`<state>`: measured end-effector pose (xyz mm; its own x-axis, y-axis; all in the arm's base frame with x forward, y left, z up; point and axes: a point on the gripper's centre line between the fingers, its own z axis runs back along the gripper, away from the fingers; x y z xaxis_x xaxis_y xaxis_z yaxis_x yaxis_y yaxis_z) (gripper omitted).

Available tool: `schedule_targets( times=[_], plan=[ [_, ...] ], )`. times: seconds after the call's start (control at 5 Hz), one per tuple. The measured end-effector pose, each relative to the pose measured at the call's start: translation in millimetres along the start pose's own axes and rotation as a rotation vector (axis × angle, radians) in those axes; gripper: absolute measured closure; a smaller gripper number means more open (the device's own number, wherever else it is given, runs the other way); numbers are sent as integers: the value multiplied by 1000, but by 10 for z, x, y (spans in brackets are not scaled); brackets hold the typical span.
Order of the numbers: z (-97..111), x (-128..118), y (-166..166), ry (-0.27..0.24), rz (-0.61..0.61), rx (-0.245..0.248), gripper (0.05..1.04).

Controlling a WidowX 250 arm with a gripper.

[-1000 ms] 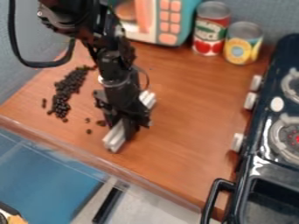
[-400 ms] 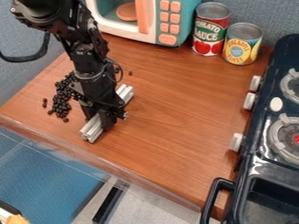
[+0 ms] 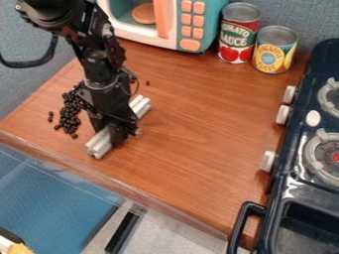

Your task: Sweep into pile

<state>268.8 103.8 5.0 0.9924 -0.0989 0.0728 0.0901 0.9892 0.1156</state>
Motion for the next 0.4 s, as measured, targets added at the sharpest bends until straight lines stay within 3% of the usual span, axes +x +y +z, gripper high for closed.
schedule_targets(
  times=[0.4],
  plan=[
    [-24,-96,420,20,106,33,694]
  ],
)
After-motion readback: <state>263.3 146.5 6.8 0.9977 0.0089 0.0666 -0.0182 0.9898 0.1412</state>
